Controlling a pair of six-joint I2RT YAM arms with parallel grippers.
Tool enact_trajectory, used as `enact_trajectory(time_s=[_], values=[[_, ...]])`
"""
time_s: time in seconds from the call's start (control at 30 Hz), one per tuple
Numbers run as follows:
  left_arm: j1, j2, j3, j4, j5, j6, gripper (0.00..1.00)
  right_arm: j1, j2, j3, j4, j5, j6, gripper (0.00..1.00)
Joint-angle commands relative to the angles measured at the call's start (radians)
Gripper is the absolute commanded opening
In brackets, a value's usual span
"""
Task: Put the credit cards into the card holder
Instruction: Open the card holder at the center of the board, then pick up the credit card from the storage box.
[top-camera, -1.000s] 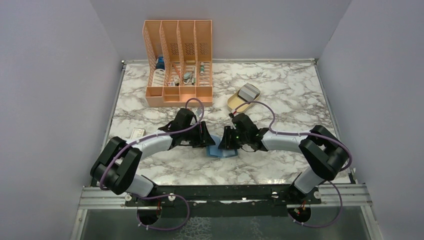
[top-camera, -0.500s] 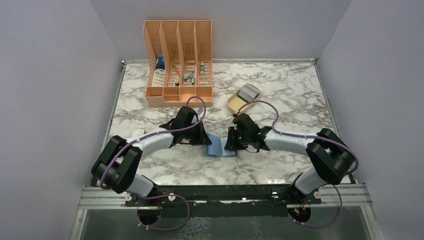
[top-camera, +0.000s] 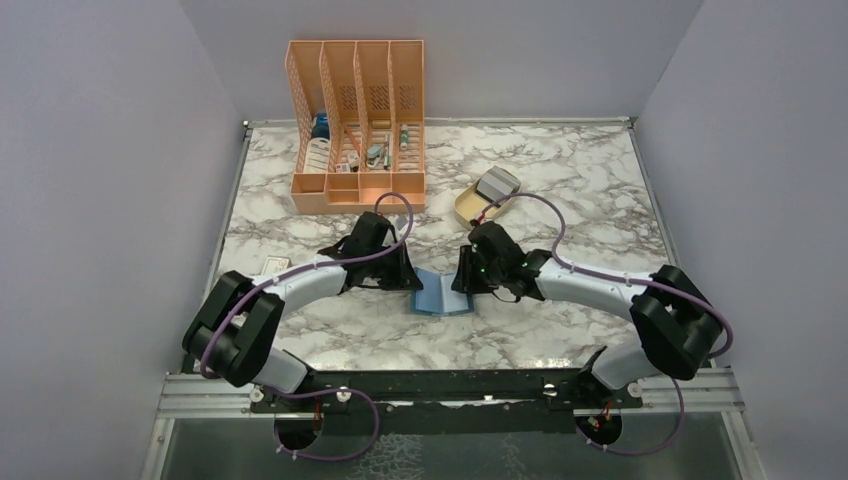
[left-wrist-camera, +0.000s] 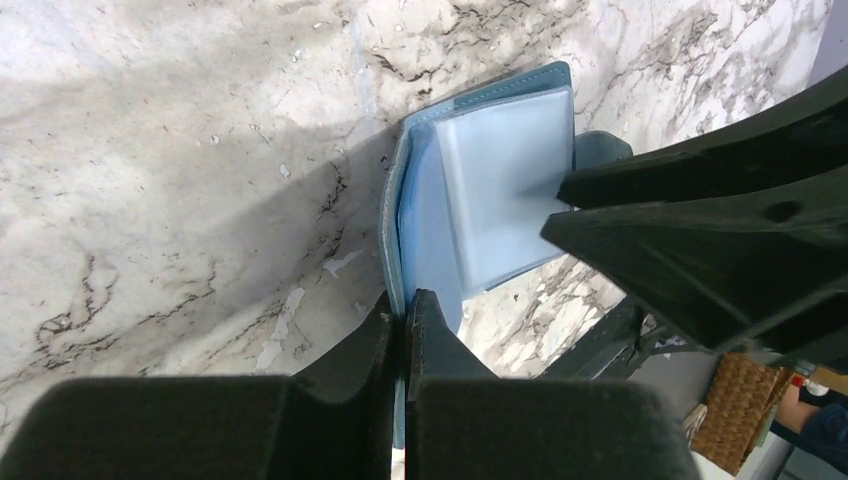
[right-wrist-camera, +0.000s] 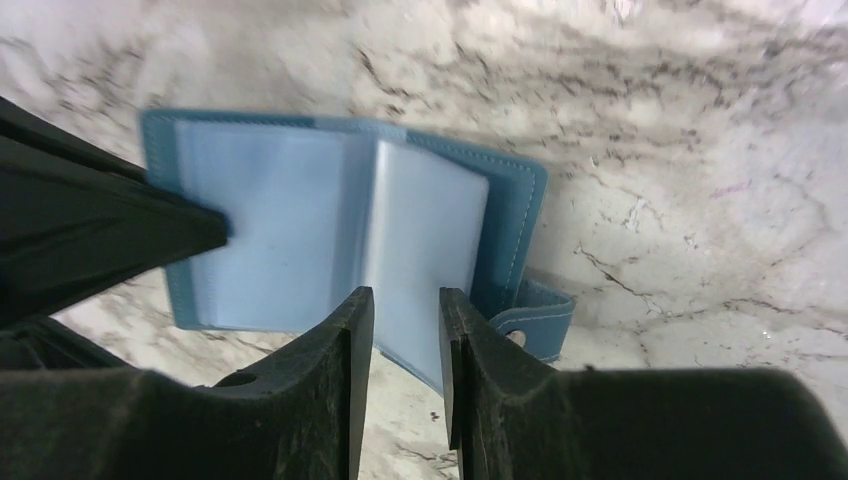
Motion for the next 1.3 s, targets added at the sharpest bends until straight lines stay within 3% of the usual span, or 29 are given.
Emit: enact_trajectory(time_s=[0.0,0.17,0.6,0.73,1.0,1.1,1.27], values=[[0.001,-0.058,0.003,-0.034,0.013,0.032,0.00,0.001,-0.079,0.048,0.046,0.086,-0.033,0.32],[0.001,-0.073,0.018,-0.055,0.057,0.032,0.00,-0.013,-0.100,0.107,0.092,0.134,-0.164,0.32],[0.002,-0.107,0.077,-0.233,0.186,0.193,0.00,-0.207,0.140,0.535,-0.089,0.215,-0.469,0.31],[0.003,-0.097,0.130,-0.344,0.226,0.294,0.00,-0.273,0.216,0.603,-0.089,0.246,-0.581,0.43],[0.005,-0.083,0.119,-0.341,0.231,0.332,0.00,-0.382,0.342,0.656,-0.048,0.192,-0.742,0.53],[0.016,-0.089,0.114,-0.341,0.239,0.340,0.00,-0.383,0.368,0.661,-0.020,0.157,-0.833,0.65],[0.021,-0.122,0.104,-0.341,0.222,0.337,0.00,-0.383,0.442,0.733,-0.065,0.209,-0.904,0.65]])
